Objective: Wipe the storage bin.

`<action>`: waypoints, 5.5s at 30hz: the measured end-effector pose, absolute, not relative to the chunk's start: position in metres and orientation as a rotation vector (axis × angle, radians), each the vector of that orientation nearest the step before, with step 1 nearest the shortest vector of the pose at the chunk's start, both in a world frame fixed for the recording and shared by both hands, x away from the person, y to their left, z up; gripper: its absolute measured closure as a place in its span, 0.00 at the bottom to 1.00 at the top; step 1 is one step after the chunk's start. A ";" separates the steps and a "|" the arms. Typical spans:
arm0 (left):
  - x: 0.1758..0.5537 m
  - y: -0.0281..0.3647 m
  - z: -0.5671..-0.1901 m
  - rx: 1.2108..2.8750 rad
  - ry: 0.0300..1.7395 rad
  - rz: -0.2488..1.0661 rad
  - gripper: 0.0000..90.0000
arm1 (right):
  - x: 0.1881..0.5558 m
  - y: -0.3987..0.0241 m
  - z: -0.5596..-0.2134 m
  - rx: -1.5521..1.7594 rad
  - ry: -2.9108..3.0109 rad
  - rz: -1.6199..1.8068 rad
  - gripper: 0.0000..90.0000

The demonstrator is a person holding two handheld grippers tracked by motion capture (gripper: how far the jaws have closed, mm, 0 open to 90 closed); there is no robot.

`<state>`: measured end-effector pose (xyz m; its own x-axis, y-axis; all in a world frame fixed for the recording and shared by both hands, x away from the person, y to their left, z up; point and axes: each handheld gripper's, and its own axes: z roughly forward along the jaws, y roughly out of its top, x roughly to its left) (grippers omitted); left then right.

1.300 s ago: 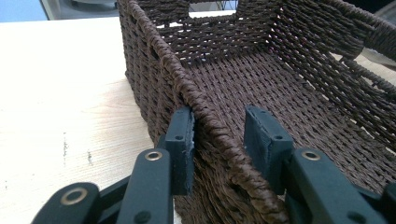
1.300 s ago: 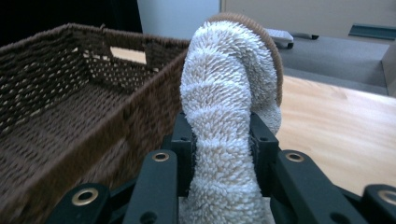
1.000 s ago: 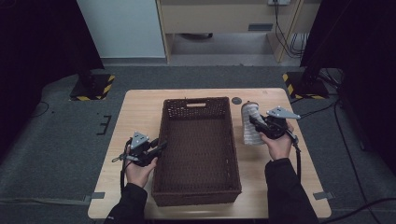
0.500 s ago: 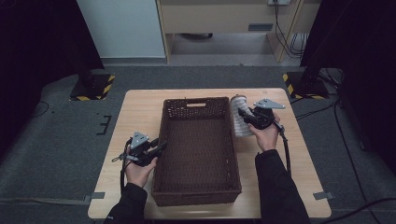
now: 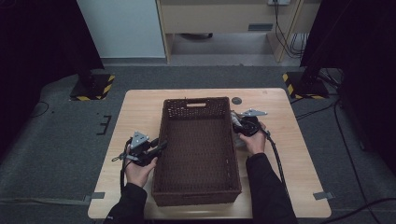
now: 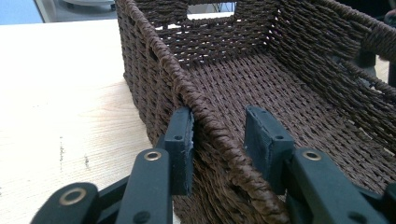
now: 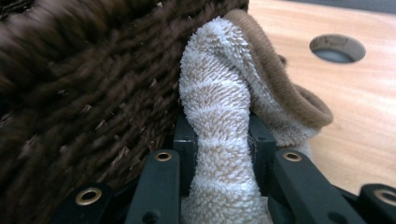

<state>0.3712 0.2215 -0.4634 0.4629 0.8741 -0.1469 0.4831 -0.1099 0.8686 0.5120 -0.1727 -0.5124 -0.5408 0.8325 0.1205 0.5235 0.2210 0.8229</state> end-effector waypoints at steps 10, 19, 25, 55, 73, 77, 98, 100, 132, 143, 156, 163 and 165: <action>0.372 0.222 -0.463 1.754 1.162 0.508 0.69 | 0.513 -0.184 -0.466 1.201 1.890 1.514 0.80; 0.372 0.222 -0.464 1.754 1.160 0.506 0.68 | 0.526 -0.174 -0.495 1.217 2.079 1.342 0.80; 0.372 0.222 -0.464 1.754 1.159 0.501 0.68 | 0.522 -0.169 -0.514 1.231 2.173 1.235 0.80; 0.371 0.222 -0.464 1.742 1.167 0.499 0.68 | 0.478 -0.190 -0.473 1.111 2.150 1.426 0.81; 0.371 0.222 -0.464 1.740 1.170 0.501 0.67 | 0.461 -0.182 -0.514 1.128 2.274 1.296 0.81; 0.371 0.222 -0.464 1.740 1.170 0.502 0.67 | 0.455 -0.191 -0.492 1.112 2.239 1.352 0.81; 0.371 0.222 -0.464 1.741 1.173 0.508 0.67 | 0.418 -0.189 -0.498 1.053 2.353 1.280 0.80; 0.371 0.222 -0.464 1.742 1.173 0.510 0.67 | 0.414 -0.194 -0.488 1.039 2.324 1.324 0.80; 0.391 0.217 -0.462 1.761 1.179 0.573 0.71 | 0.350 -0.212 -0.465 0.982 2.258 1.541 0.80; 0.391 0.221 -0.462 1.734 1.214 0.573 0.54 | 0.349 -0.198 -0.501 1.044 2.392 1.373 0.79; 0.347 0.225 -0.442 1.733 1.156 0.510 0.53 | 0.314 -0.210 -0.470 0.960 2.274 1.522 0.79; 0.344 0.220 -0.461 1.757 1.195 0.479 0.62 | 0.318 -0.201 -0.493 1.002 2.385 1.401 0.79; 0.345 0.220 -0.460 1.764 1.201 0.485 0.63 | 0.317 -0.202 -0.490 0.992 2.384 1.401 0.79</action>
